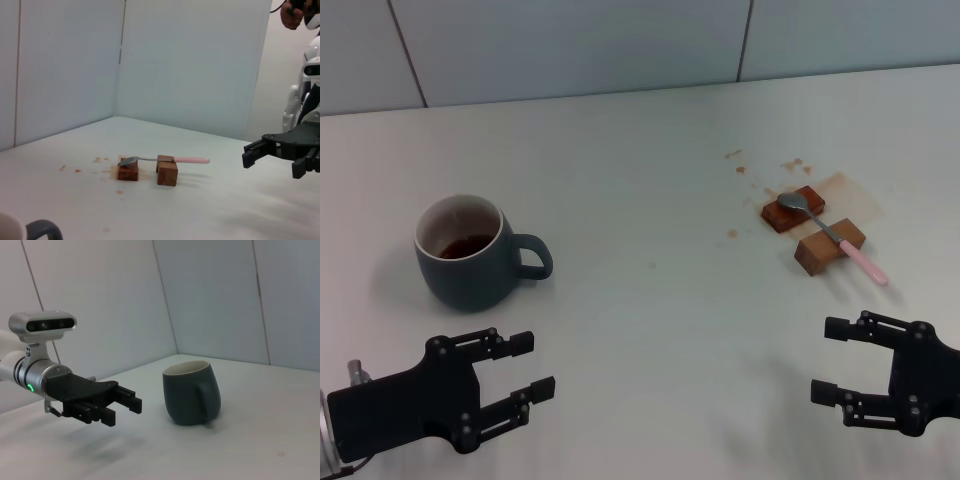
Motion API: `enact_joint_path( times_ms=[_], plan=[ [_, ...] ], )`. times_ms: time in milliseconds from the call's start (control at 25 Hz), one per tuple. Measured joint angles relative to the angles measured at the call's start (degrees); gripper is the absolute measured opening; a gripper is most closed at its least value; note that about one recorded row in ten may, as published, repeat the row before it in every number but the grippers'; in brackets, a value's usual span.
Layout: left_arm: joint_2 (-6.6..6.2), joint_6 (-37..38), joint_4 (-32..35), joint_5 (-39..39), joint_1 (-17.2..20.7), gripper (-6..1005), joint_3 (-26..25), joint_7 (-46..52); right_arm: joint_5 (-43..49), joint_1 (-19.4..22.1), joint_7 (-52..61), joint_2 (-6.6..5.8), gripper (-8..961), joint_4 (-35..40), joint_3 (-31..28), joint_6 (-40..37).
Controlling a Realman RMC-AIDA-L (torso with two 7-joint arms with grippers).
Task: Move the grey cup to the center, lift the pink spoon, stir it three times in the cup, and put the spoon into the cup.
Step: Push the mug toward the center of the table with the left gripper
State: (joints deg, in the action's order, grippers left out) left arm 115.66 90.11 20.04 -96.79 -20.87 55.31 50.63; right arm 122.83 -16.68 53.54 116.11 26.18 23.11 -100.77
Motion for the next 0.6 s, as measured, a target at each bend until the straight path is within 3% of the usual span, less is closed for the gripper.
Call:
enact_joint_path(
  times_ms=[400, 600],
  plan=[
    [0.15, -0.03, -0.01, -0.06, 0.13, 341, -0.03, 0.13, -0.02, -0.11, 0.1, 0.17, 808, -0.09, 0.0, -0.13],
    [0.61, 0.88, -0.01, 0.4, 0.05, 199, -1.26, 0.15, -0.05, -0.11, 0.12, 0.36, 808, -0.09, 0.0, 0.09]
  ],
)
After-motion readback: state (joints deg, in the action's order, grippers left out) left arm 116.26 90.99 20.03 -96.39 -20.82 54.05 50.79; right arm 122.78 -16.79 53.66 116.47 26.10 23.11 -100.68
